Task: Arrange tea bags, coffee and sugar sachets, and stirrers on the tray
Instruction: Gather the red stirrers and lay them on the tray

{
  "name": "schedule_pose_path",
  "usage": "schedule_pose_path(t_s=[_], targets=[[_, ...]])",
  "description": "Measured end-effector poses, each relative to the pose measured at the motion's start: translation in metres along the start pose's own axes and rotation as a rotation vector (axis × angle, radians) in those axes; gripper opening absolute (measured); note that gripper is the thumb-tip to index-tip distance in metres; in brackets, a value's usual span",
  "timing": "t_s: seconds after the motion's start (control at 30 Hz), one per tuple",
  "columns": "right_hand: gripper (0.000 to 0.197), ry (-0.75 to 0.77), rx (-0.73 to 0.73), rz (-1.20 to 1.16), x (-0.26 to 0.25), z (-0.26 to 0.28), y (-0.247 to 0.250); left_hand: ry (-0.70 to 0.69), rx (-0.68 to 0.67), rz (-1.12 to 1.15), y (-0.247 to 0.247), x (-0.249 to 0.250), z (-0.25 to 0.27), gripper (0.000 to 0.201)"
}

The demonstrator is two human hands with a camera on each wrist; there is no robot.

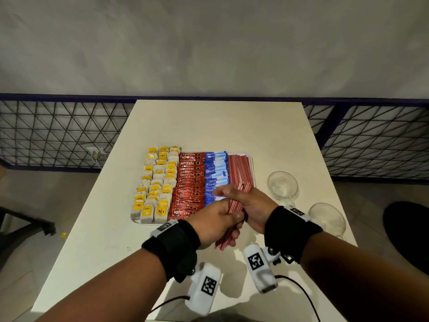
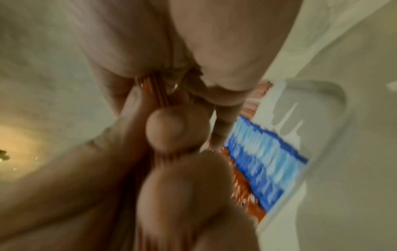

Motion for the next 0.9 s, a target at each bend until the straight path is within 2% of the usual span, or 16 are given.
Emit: schedule_pose_path(t_s=[0.03, 0.1, 0.13, 0.2, 0.27, 0.33, 0.53, 0.63, 0.7, 0.73, 0.8, 0.9], targets=[[0.036, 0.013, 0.075, -0.016, 0.0, -0.004, 0.014, 0.028, -0.002, -0.045, 0.0, -0.004, -0.001, 0.019], [0.042, 0.023, 0.175, 0.015, -0.002, -0.011, 0.038, 0.079, 0.006, -0.276, 0.008, -0.014, -0.004, 0.02], [0.044, 0.012, 0.173, 0.08, -0.002, -0.012, 0.042, 0.101, -0.002, -0.4, 0.009, -0.018, -0.005, 0.021], [0.049, 0.001, 0.093, 0.255, 0.001, -0.013, 0.032, 0.124, -0.019, -0.472, 0.005, -0.02, -0.008, 0.02], [0.057, 0.027, 0.052, 0.362, 0.0, -0.011, 0.022, 0.133, -0.045, -0.436, -0.005, -0.018, -0.01, 0.02], [0.059, 0.05, 0.045, 0.361, 0.0, -0.009, 0.023, 0.133, -0.056, -0.418, -0.011, -0.016, -0.014, 0.02], [0.043, 0.072, -0.015, 0.374, 0.0, -0.007, 0.015, 0.131, -0.084, -0.32, -0.013, -0.021, -0.017, 0.016], [0.042, 0.032, 0.012, 0.226, 0.003, -0.004, 0.024, 0.101, -0.079, -0.083, -0.006, -0.025, -0.016, 0.013], [0.051, -0.006, 0.041, 0.103, 0.015, -0.003, 0.033, 0.066, -0.028, 0.056, 0.007, -0.02, -0.017, 0.009], [0.053, -0.017, 0.004, 0.085, 0.021, -0.001, 0.03, 0.058, -0.011, 0.109, 0.01, -0.019, -0.019, 0.007], [0.043, -0.004, -0.109, 0.099, 0.028, 0.004, 0.012, 0.066, -0.02, 0.152, 0.004, -0.018, -0.025, 0.009], [0.027, -0.035, -0.036, 0.06, 0.038, 0.006, 0.014, 0.086, -0.042, 0.194, -0.017, -0.022, -0.035, 0.009]])
Point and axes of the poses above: each hand's wrist, its own z-axis away from the middle knuckle, its own y-axis out of the back of the hand, x = y × z, the point moved 10 cm from there along -z, towards the middle knuckle, and after that the axes turned 15 degrees about z, right-handed, at the moved point
